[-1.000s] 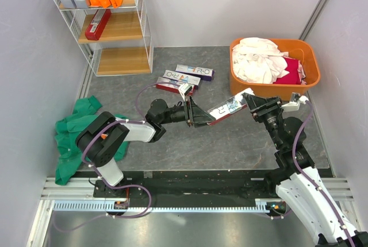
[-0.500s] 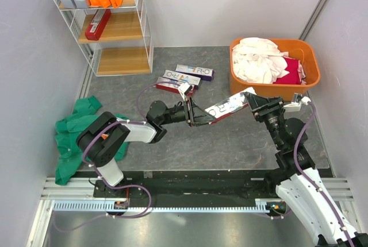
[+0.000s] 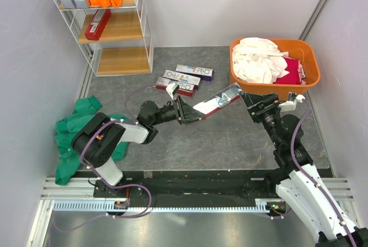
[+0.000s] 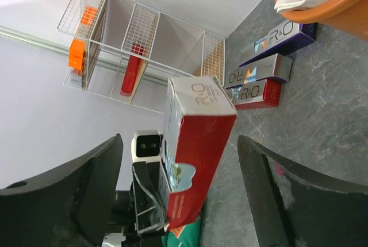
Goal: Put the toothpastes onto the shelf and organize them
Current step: Pick up the toothpaste from the center of the board, then place the toothpaste on the shelf.
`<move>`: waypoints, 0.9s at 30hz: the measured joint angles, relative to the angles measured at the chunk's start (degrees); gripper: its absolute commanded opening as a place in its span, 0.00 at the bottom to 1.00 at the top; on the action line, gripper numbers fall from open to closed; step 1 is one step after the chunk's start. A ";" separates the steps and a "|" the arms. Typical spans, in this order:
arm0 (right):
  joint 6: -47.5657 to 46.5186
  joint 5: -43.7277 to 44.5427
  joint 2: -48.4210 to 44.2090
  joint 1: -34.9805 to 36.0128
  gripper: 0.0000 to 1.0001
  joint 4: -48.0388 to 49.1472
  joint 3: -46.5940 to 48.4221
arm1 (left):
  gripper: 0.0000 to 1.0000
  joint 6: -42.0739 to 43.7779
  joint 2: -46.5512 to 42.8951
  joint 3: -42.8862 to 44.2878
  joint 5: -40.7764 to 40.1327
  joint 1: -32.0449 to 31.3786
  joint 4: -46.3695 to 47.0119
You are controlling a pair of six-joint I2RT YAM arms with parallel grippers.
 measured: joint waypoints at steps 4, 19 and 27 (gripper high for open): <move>-0.20 -0.42 0.11 0.00 0.96 -0.04 0.00 | 0.23 0.00 -1.36 -2.82 0.04 3.91 -0.31; -0.63 -3.19 3.37 0.00 0.98 -0.09 0.00 | 0.22 1.79 -17.55 -10.29 4.83 26.25 -8.96; -1.51 -5.53 5.14 0.00 0.98 -0.09 0.00 | 0.22 6.14 -29.42 -10.10 9.44 45.13 -25.46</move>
